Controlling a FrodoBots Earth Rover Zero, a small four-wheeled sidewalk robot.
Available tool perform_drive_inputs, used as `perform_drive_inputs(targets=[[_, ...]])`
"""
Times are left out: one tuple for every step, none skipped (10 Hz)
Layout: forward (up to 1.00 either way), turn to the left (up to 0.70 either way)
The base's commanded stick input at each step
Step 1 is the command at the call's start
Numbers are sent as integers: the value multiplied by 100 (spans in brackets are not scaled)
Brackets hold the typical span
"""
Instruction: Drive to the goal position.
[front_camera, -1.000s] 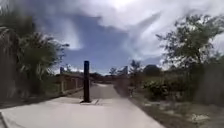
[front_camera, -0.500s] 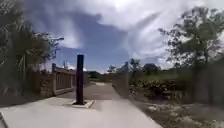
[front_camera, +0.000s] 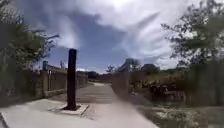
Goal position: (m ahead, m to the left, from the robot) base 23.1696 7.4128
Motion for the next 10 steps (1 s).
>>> perform_drive_inputs(targets=[[85, 0], [85, 4], [85, 34], [85, 34], [85, 8], [85, 0], [85, 0], [85, 0], [85, 0], [85, 0]])
